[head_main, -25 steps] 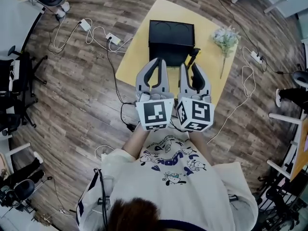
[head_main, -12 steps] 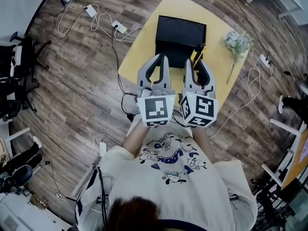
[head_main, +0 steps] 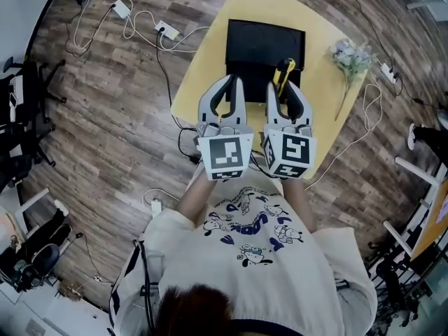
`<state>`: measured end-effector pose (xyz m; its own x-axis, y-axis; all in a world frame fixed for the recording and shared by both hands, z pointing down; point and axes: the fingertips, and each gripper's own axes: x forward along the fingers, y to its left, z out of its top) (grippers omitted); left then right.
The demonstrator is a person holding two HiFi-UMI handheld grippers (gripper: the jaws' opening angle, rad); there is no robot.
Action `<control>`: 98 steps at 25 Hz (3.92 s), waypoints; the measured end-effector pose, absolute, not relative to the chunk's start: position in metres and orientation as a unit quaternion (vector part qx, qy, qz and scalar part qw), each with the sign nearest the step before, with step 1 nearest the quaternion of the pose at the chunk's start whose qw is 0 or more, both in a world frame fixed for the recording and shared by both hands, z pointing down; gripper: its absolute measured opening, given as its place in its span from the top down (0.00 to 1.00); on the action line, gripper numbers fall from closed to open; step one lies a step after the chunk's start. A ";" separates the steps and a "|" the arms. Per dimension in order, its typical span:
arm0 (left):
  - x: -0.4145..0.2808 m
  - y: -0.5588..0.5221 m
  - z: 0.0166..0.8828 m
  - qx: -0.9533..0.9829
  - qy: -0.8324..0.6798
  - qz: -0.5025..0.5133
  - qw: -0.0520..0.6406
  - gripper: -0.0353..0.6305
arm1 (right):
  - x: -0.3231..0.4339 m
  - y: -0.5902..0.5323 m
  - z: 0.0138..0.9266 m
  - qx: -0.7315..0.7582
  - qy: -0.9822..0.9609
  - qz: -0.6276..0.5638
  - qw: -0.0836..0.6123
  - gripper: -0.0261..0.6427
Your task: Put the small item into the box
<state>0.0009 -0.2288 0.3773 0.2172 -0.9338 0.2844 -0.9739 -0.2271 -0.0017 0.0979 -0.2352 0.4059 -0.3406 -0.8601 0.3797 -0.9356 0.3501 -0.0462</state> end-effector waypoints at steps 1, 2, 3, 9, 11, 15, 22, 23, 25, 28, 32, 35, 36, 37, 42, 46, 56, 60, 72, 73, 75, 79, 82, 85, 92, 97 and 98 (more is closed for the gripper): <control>-0.001 -0.232 0.381 0.775 -0.615 0.116 0.094 0.91 | 0.097 -0.238 0.409 0.555 -0.808 0.131 0.151 0.77; -0.002 -0.235 0.386 0.774 -0.614 0.119 0.099 0.91 | 0.096 -0.241 0.413 0.554 -0.807 0.133 0.156 0.77; -0.003 -0.237 0.390 0.774 -0.612 0.122 0.103 0.91 | 0.096 -0.243 0.417 0.553 -0.807 0.135 0.161 0.77; -0.001 -0.246 0.411 0.776 -0.604 0.138 0.123 0.91 | 0.095 -0.250 0.439 0.536 -0.809 0.132 0.200 0.77; -0.002 -0.247 0.417 0.775 -0.602 0.141 0.131 0.91 | 0.092 -0.252 0.447 0.527 -0.812 0.131 0.215 0.77; -0.004 -0.249 0.434 0.771 -0.599 0.153 0.149 0.91 | 0.087 -0.253 0.466 0.503 -0.817 0.132 0.248 0.77; -0.006 -0.249 0.460 0.768 -0.593 0.168 0.173 0.91 | 0.081 -0.249 0.504 0.447 -0.826 0.120 0.321 0.77; -0.007 -0.249 0.463 0.767 -0.593 0.170 0.177 0.91 | 0.079 -0.248 0.510 0.436 -0.827 0.117 0.334 0.77; -0.009 -0.248 0.470 0.765 -0.593 0.174 0.184 0.91 | 0.076 -0.246 0.521 0.412 -0.831 0.110 0.358 0.77; -0.010 -0.250 0.479 0.763 -0.592 0.178 0.188 0.91 | 0.074 -0.242 0.536 0.379 -0.833 0.102 0.391 0.77; -0.009 -0.249 0.486 0.758 -0.595 0.183 0.197 0.91 | 0.079 -0.235 0.551 0.337 -0.828 0.097 0.438 0.77; -0.008 -0.249 0.491 0.756 -0.595 0.186 0.200 0.91 | 0.084 -0.233 0.562 0.311 -0.821 0.091 0.470 0.77; -0.008 -0.249 0.493 0.755 -0.595 0.187 0.201 0.91 | 0.085 -0.233 0.565 0.302 -0.819 0.090 0.480 0.77; -0.009 -0.248 0.495 0.755 -0.595 0.187 0.203 0.91 | 0.085 -0.232 0.569 0.292 -0.817 0.089 0.490 0.77; -0.012 -0.247 0.500 0.751 -0.597 0.188 0.210 0.91 | 0.088 -0.231 0.588 0.248 -0.798 0.096 0.541 0.77; -0.015 -0.246 0.502 0.749 -0.598 0.189 0.213 0.91 | 0.095 -0.228 0.604 0.203 -0.772 0.095 0.595 0.77; -0.015 -0.241 0.505 0.751 -0.594 0.189 0.220 0.91 | 0.100 -0.227 0.623 0.166 -0.748 0.111 0.633 0.77; -0.018 -0.238 0.506 0.749 -0.595 0.189 0.222 0.91 | 0.101 -0.226 0.627 0.164 -0.746 0.113 0.636 0.77; -0.027 -0.243 0.474 0.751 -0.609 0.160 0.198 0.91 | 0.081 -0.243 0.563 0.244 -0.804 0.103 0.532 0.80; -0.027 -0.244 0.467 0.754 -0.609 0.154 0.192 0.91 | 0.076 -0.245 0.549 0.261 -0.815 0.109 0.507 0.81; -0.026 -0.246 0.452 0.758 -0.610 0.144 0.183 0.91 | 0.066 -0.246 0.523 0.293 -0.833 0.121 0.454 0.82; -0.019 -0.249 0.422 0.766 -0.609 0.125 0.163 0.91 | 0.056 -0.248 0.474 0.367 -0.850 0.132 0.355 0.88; -0.013 -0.254 0.397 0.774 -0.608 0.107 0.139 0.91 | 0.058 -0.254 0.441 0.424 -0.851 0.135 0.279 0.89; -0.010 -0.257 0.372 0.783 -0.605 0.088 0.111 0.91 | 0.060 -0.258 0.413 0.472 -0.844 0.112 0.230 0.90; -0.007 -0.252 0.328 0.792 -0.605 0.058 0.064 0.91 | 0.069 -0.250 0.355 0.546 -0.823 0.083 0.134 0.90; -0.004 -0.246 0.301 0.794 -0.605 0.041 0.036 0.91 | 0.074 -0.246 0.318 0.566 -0.818 0.056 0.087 0.90; -0.004 -0.244 0.297 0.795 -0.605 0.039 0.031 0.91 | 0.074 -0.245 0.314 0.568 -0.818 0.054 0.081 0.90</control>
